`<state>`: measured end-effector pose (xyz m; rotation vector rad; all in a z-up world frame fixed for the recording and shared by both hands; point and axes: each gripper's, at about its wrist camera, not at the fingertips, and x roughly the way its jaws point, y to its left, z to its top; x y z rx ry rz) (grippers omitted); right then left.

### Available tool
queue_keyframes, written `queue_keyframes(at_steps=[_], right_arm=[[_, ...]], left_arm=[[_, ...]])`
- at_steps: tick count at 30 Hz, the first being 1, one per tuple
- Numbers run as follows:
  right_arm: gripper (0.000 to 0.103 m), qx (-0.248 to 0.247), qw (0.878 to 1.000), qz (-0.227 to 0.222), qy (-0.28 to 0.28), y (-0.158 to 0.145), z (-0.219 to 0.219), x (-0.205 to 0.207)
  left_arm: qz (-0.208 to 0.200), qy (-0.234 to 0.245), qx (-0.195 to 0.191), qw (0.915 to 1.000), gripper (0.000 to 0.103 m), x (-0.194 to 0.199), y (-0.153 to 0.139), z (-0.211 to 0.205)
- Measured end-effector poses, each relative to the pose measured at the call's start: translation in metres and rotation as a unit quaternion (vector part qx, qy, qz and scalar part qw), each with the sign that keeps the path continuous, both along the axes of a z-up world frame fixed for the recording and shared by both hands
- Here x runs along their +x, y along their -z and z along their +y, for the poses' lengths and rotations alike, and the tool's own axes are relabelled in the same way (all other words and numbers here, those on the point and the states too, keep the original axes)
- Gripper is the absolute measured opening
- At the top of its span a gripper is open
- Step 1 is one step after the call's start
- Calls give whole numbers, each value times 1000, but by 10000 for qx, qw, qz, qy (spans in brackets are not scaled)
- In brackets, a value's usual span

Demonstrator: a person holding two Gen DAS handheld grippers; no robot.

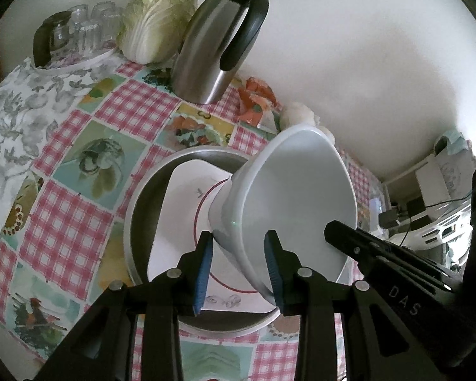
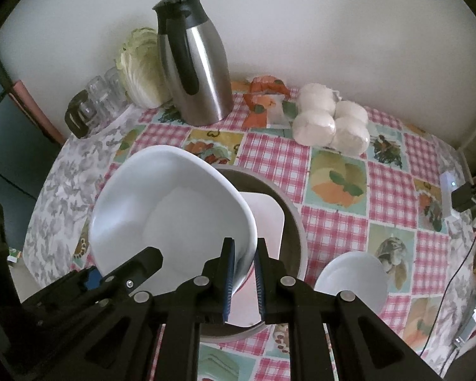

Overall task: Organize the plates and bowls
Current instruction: 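Lift the white square bowl with both tools and carry it over the pan, then lower the square bowl into the red-rimmed bowl with both tools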

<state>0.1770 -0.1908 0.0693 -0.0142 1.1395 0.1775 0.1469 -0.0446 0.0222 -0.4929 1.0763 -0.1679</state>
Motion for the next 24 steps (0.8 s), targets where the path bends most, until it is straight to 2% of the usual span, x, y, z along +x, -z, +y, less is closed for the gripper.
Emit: queue_keyframes(at_steps=[9, 24], right_arm=[[14, 40, 9998, 209, 38, 20, 2, 4], [16, 138, 9990, 363, 202, 37, -6, 11]], left_arm=[[200, 56, 174, 9996, 35, 4, 8, 0], [410, 268, 196, 9986, 36, 11, 19, -6]])
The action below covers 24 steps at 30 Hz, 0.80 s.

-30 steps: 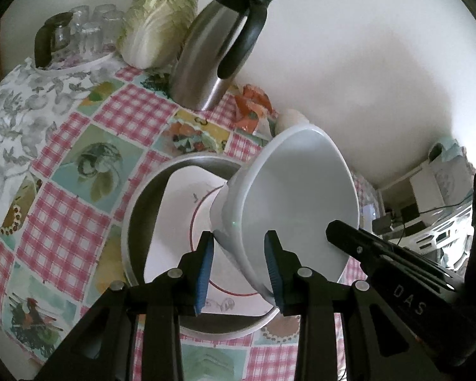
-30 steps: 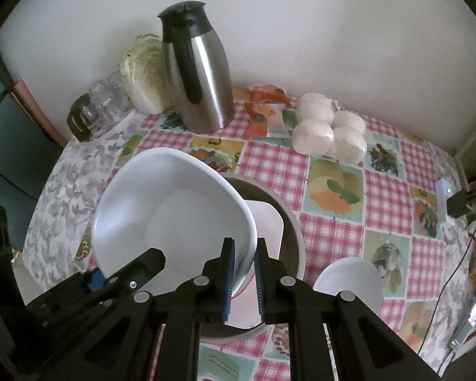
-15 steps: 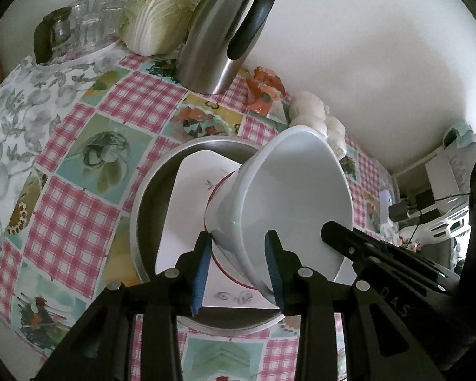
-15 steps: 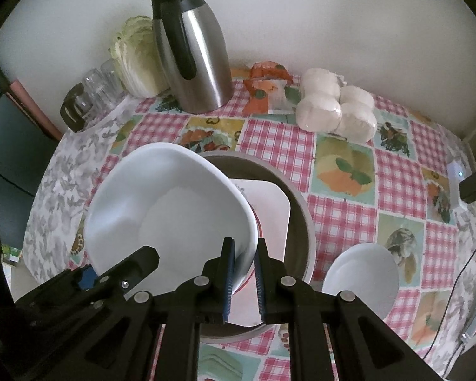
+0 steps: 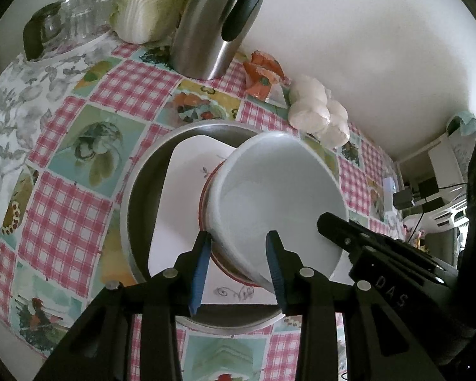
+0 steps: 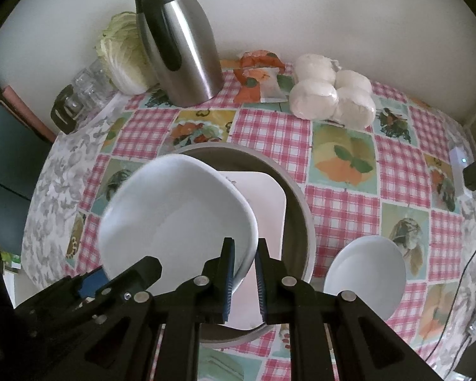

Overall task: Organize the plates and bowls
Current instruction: 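Lower the square bowl into the red-rimmed bowl with both tools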

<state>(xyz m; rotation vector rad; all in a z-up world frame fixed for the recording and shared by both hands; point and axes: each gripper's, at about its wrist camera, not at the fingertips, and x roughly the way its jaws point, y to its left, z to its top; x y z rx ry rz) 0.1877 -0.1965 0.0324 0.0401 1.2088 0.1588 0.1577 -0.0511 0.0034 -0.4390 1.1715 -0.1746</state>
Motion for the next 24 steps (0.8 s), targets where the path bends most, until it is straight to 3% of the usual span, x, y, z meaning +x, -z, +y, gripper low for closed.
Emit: queue_keyframes(at_steps=[7, 13, 24], right_arm=[[17, 91, 9998, -113, 125, 3, -2, -1], [17, 168, 9974, -536, 462, 7, -1, -19], [18, 848, 9907, -630, 862, 9, -16, -30]], left_arm=[[-17, 22, -60, 10000, 36, 1, 1, 2], [-30, 10, -95, 10000, 36, 2, 1, 3], [-42, -59, -109, 9999, 36, 3, -1, 7]])
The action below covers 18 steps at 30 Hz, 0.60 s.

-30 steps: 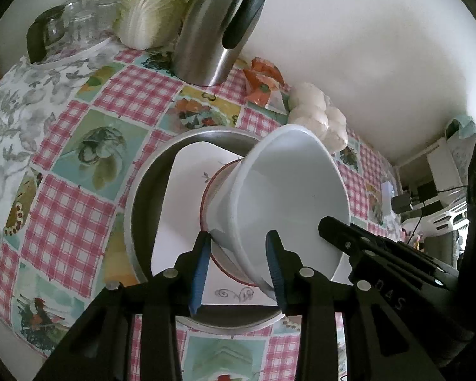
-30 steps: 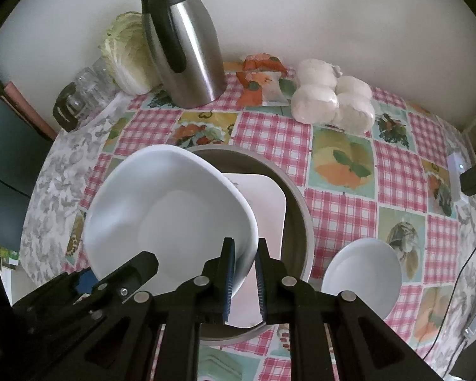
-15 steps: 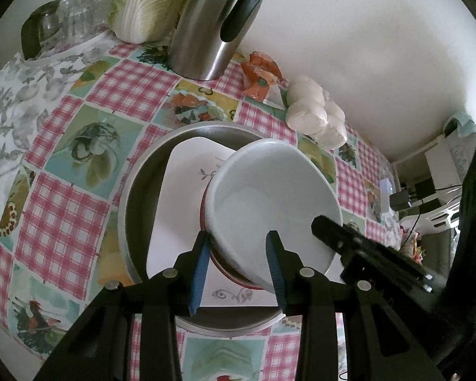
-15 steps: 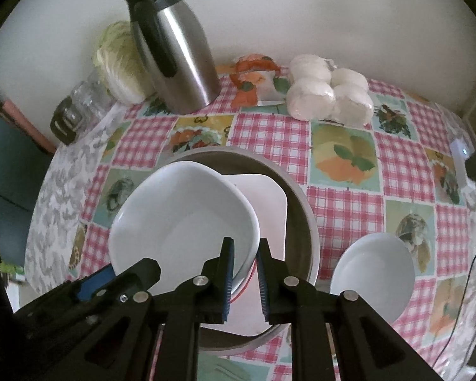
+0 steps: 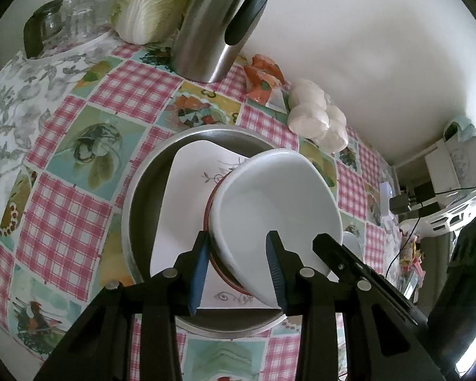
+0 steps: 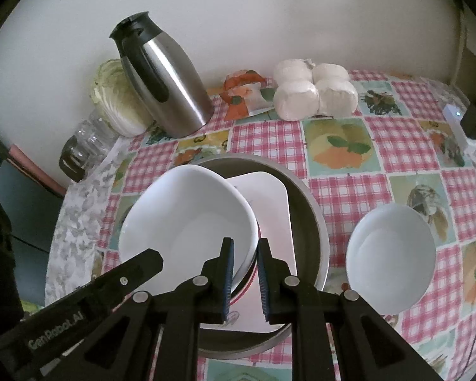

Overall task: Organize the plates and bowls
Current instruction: 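Lower the square bowl into the red-rimmed bowl with both tools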

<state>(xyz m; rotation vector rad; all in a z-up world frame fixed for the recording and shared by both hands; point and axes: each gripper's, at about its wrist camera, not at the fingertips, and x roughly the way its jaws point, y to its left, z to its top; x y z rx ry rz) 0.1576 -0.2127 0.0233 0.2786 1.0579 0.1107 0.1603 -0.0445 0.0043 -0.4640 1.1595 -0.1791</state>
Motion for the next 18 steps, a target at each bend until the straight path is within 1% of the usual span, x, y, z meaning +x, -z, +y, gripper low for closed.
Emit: queue_keyframes(at_steps=[4, 10, 14, 15, 18], right_arm=[[18, 244, 9997, 21, 64, -1, -6, -2], [17, 364, 9993, 33, 13, -3, -9, -4], [17, 465, 9989, 32, -24, -3, -11, -5], [17, 487, 9988, 29, -30, -3, -11, -5], [17, 615, 9981, 70, -22, -1, -14, -5]], left_arm=[[-47, -58, -47, 10000, 36, -1, -3, 4], [-95, -299, -83, 9995, 38, -3, -7, 20], [-70, -504, 12, 9987, 38, -3, -5, 30], [-56, -528, -18, 9986, 39, -2, -3, 32], [63, -622, -320, 9975, 39, -2, 5, 39]])
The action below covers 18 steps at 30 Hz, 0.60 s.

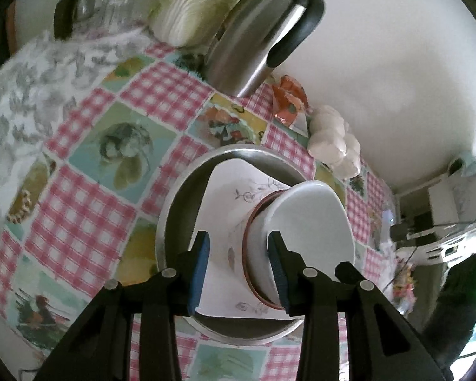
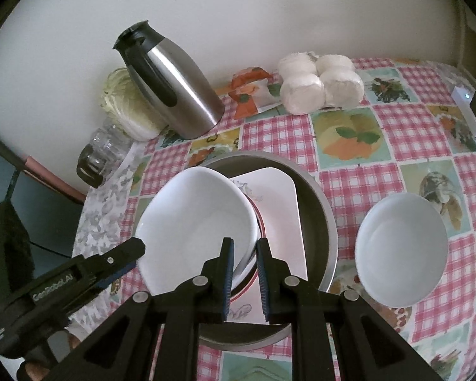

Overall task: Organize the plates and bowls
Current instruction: 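Lower the square bowl into the red-rimmed bowl with both tools, then open both tools and release the square bowl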

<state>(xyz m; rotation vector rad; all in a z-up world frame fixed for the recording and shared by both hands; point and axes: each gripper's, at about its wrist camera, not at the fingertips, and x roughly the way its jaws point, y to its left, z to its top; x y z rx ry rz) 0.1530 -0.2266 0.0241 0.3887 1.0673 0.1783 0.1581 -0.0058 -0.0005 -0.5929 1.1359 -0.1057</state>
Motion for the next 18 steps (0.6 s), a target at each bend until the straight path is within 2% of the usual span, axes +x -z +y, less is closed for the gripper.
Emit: queue_keyframes(at_steps=[3, 8, 9, 10, 12, 13, 14, 16, 18], right_arm=[[17, 52, 10000, 27, -2, 0, -1, 0], [17, -24, 10000, 46, -16, -2, 0, 0], [17, -43, 10000, 46, -22, -2, 0, 0], [20, -83, 10000, 38, -27, -3, 1, -1], [33, -130, 9999, -32, -61, -7, 2, -2], [46, -151, 9998, -58, -73, -9, 3, -3], [52, -219, 9996, -112, -98, -11, 4, -4], [53, -398, 9990, -172, -127, -13, 7, -5], [59, -485, 9986, -180, -119, -13, 7, -5]], left_arm=[[21, -56, -99, 9999, 39, 0, 2, 1], [21, -36, 12, 10000, 39, -1, 0, -2], [29, -25, 32, 10000, 41, 0, -1, -2], [45, -23, 66, 10000, 46, 0, -1, -2], [57, -53, 124, 9999, 58, -1, -2, 0], [46, -84, 127, 9999, 60, -1, -3, 1], [42, -111, 121, 9999, 61, -2, -3, 3], [40, -152, 138, 9998, 67, -3, -4, 5], [26, -200, 204, 9996, 72, -4, -6, 8]])
